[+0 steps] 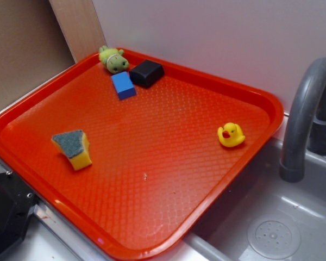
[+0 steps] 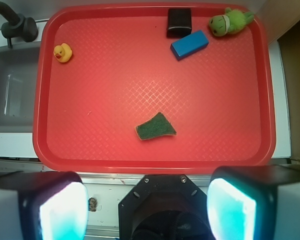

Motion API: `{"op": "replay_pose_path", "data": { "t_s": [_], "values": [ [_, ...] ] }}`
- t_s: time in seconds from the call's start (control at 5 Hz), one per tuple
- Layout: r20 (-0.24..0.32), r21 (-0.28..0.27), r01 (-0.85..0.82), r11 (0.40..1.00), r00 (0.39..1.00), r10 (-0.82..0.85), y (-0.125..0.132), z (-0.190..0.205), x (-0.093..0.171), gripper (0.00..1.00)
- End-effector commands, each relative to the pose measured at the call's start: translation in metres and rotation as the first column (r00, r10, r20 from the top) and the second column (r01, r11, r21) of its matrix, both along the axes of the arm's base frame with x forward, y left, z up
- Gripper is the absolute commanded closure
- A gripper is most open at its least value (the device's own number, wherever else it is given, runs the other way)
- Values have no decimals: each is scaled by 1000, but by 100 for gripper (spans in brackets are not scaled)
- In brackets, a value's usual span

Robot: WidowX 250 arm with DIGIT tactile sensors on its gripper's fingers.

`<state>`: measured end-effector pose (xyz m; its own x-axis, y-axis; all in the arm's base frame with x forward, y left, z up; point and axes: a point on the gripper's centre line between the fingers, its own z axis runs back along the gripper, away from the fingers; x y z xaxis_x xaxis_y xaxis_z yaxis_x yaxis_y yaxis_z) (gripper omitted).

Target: Grab the green sponge.

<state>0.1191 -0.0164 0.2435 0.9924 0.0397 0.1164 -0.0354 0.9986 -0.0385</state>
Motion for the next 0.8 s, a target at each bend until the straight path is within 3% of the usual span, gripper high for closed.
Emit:
{"op": "replay_pose_path", "data": {
  "t_s": [0.0,0.2,0.6],
  "values": [
    [0,0,0,1000,1000,0,0,0,0,0],
    [-4,0,-4,1000,1000,4,1,-1,1,0],
    [2,61,146,987,989,-146,5,-4,25,0]
  ]
}}
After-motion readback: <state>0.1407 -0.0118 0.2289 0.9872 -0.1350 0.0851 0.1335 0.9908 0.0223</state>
